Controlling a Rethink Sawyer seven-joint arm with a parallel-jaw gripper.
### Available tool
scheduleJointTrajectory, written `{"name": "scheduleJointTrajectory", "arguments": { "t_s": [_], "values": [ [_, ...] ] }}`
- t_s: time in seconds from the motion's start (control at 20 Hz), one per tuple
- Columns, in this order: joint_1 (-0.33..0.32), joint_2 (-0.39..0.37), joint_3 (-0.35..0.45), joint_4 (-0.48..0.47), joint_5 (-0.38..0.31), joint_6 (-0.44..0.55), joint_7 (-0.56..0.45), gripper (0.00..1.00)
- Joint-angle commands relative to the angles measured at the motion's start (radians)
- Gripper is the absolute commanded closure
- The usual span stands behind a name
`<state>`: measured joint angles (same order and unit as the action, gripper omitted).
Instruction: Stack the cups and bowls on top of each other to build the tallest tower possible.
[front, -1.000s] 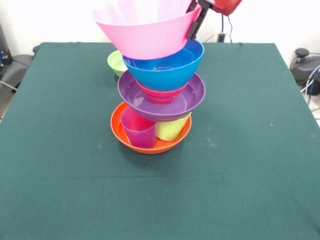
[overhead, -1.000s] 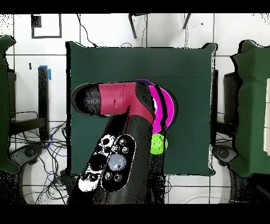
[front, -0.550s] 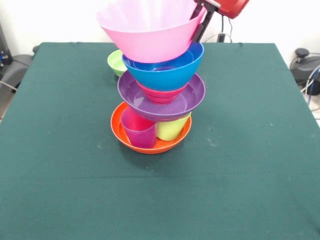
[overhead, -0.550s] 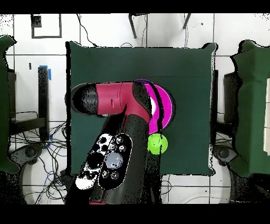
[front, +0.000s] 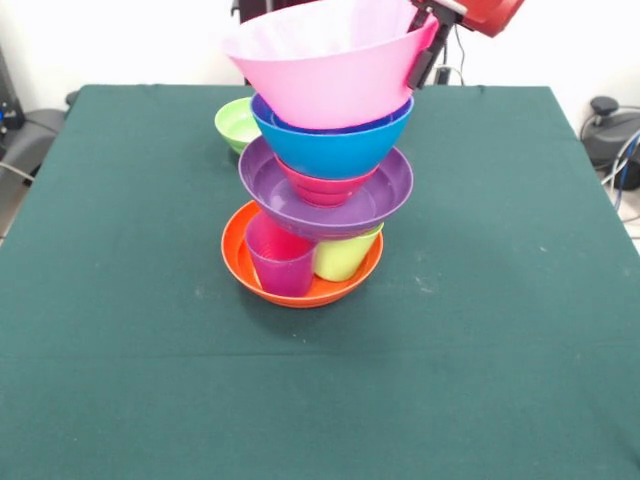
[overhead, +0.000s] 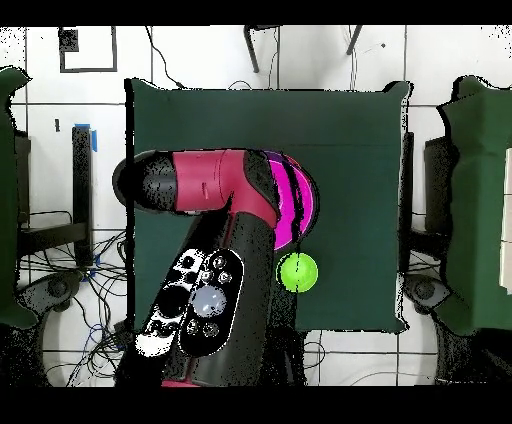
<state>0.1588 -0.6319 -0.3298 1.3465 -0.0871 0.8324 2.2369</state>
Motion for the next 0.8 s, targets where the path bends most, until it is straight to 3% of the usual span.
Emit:
{"name": "scheduleJointTrajectory", "arguments": {
  "t_s": [0.05,0.8],
  "values": [
    [0.023,0.039,0.044,-0.027,0.021,0.062,0.157,1.00],
    [0.048,0.063,0.001,-0.032,0.026,0.035,0.164,1.00]
  ]
}}
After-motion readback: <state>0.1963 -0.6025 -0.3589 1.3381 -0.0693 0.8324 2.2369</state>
